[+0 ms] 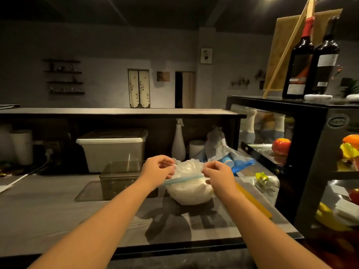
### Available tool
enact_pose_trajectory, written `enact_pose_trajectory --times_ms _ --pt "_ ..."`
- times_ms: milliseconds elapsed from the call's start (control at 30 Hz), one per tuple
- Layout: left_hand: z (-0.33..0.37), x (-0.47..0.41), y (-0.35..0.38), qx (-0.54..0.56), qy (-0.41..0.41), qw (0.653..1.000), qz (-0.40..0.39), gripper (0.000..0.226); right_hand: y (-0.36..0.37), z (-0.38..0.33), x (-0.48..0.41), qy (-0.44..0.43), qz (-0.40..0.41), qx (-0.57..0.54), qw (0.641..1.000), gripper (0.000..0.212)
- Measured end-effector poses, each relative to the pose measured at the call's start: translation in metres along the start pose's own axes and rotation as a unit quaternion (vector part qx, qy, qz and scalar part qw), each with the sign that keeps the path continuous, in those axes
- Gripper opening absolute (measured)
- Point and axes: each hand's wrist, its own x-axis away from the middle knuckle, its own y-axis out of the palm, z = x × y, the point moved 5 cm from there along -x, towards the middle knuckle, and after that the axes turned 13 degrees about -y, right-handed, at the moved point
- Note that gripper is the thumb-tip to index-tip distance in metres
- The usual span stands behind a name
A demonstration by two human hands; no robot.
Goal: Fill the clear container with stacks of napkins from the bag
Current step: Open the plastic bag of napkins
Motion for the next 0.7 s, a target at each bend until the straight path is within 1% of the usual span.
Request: enact_pose_trajectory --times_ms 33,100,167,267,400,467,567,633,700 --pt "-0.002 0.005 -0.002 0.007 -0.008 1.0 0.001 0.02 -0.002 -0.001 0.004 0.003 -0.01 0.003 1.0 0.014" --pt "-0.009 0.014 -0.007 0.013 -0.021 1.0 0.008 0.029 -0.006 -0.006 0.014 0.002 -0.025 0.006 1.0 0.024" --pt "-0.019 0.018 -0.014 -0.008 -0.033 0.999 0.026 0.032 -0.008 -0.009 0.019 -0.001 -0.028 0.009 1.0 0.029" --pt "-0.039 0.027 -0.026 -0.046 -0.049 0.997 0.043 0.027 -0.008 -0.014 0.028 -0.003 -0.028 0.019 0.999 0.028" --pt "-0.053 0.031 -0.035 -0.06 -0.056 0.996 0.038 0.017 0.003 -0.028 0.033 -0.017 -0.037 0.036 0.999 0.024" --pt "-0.05 0.03 -0.038 -0.075 -0.046 0.996 0.032 0.015 0.011 -0.04 0.033 -0.041 -0.042 0.048 0.997 0.023" --pt "-0.048 0.03 -0.038 -0.137 -0.025 0.99 0.03 0.015 0.028 -0.058 0.035 -0.101 -0.053 0.074 0.991 0.022" --pt "-0.051 0.027 -0.029 -0.164 -0.029 0.986 0.013 0.02 0.042 -0.065 0.038 -0.145 -0.091 0.117 0.978 0.022" --pt "-0.058 0.02 -0.019 -0.166 -0.056 0.984 -0.016 0.027 0.062 -0.062 0.038 -0.192 -0.156 0.205 0.947 0.021"
